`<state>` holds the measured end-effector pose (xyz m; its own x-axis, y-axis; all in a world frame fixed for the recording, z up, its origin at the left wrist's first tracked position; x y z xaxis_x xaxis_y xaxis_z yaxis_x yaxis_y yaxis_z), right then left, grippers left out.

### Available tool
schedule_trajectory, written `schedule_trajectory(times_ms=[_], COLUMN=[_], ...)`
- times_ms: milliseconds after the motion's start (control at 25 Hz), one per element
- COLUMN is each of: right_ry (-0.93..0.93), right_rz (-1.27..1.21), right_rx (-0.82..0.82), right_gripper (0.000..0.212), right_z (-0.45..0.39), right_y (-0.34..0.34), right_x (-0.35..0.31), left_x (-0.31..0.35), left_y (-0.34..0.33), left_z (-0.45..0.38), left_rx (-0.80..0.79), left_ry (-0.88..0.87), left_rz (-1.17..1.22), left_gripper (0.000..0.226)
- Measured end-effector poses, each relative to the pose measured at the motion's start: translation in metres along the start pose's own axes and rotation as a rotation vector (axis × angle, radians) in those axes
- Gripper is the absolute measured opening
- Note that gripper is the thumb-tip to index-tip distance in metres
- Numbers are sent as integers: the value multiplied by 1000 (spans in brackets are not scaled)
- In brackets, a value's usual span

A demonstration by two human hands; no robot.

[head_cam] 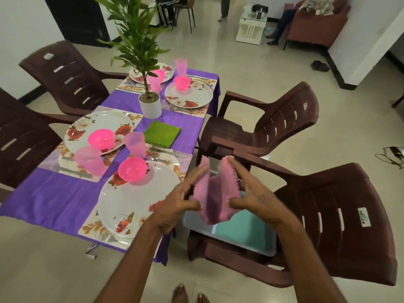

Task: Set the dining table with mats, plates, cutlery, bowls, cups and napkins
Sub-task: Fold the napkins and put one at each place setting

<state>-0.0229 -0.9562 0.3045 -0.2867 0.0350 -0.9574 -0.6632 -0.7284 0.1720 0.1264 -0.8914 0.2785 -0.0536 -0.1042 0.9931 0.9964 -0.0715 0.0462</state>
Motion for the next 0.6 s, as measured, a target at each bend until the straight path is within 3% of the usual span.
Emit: schedule_trajectory(times_ms=[160, 480, 600], right_ry=[71, 144, 183], right_rz=[150, 301, 367], right_rx=[-119, -318, -376], right_gripper=[111, 119, 107], right_z=[-23, -48, -61], right_y=[-68, -170, -214], right_x=[-16, -46, -60], left_x=[2, -8, -10], left_y=[-3, 79, 108], left_z=[23, 98, 125], left_rx=[68, 312, 351], left_ry=[45, 44, 35], left_rz=[-42, -80, -48], left_gripper=[96, 100, 97])
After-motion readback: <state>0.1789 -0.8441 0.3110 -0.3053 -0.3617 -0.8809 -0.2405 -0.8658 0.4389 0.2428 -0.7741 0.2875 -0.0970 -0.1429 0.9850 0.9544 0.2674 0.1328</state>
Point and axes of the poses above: each hand's wrist, its own z-axis away from the middle knuckle, its own y-axis out of the back of the hand, x = y × z, the point moved 9 cm from there along -z, towards the middle knuckle, and after that the axes turned 2 degrees about -z, right-handed, at the moved point
